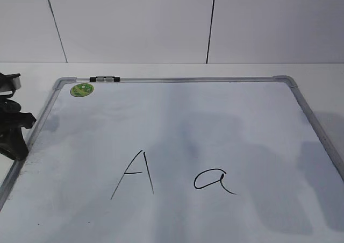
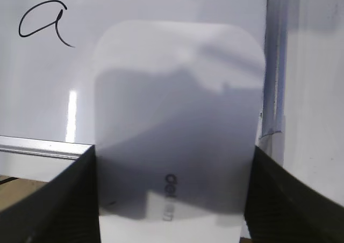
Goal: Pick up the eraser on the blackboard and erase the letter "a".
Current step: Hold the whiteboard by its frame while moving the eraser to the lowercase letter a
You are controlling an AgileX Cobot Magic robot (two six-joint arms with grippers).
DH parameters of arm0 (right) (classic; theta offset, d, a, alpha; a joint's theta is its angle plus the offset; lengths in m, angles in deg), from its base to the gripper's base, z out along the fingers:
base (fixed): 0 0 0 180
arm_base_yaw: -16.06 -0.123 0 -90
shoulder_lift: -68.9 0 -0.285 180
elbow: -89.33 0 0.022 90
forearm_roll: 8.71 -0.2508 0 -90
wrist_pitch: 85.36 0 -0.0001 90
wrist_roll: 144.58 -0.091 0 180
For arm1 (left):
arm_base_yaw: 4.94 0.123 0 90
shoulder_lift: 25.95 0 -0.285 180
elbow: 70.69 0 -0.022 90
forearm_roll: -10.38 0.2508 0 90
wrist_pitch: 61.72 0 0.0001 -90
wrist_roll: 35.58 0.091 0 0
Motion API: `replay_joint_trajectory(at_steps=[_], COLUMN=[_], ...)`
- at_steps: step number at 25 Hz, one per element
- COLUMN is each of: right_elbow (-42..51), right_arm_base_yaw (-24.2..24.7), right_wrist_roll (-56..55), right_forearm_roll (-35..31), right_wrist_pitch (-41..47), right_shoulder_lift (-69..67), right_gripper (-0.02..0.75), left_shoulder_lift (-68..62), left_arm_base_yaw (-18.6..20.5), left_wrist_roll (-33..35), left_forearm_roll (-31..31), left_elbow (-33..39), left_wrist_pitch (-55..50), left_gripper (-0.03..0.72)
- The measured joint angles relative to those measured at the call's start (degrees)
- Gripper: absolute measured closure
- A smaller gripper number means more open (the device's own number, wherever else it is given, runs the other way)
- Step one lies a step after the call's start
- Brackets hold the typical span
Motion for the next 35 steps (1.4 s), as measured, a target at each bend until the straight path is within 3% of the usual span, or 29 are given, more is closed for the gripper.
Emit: replay_joint_trajectory(at_steps=[17, 29, 35], right_elbow=[-7.18, -15.59, -22.57], right_arm_base_yaw=[-0.79, -17.8, -23.09], right_wrist_roll=[4.47, 2.98, 1.52], right_forearm_roll=[-2.3, -1.73, 0.99], right_wrist_pitch=[-0.12, -7.48, -8.55], right_shoulder_lift=[-15.1, -35.26, -46.75], right_gripper=[0.174, 0.174, 0.174], left_shoulder_lift=[-0.12, -0.12, -0.12], left_arm_base_yaw=[0.0, 0.0, 0.0], left_wrist_roll=[0.0, 0.0, 0.0], left_forearm_roll=[0.0, -0.1, -0.1], left_elbow=[-0.13, -0.13, -0.13], left_wrist_pitch=[0.0, 0.0, 0.0], left_gripper=[0.624, 0.624, 0.624])
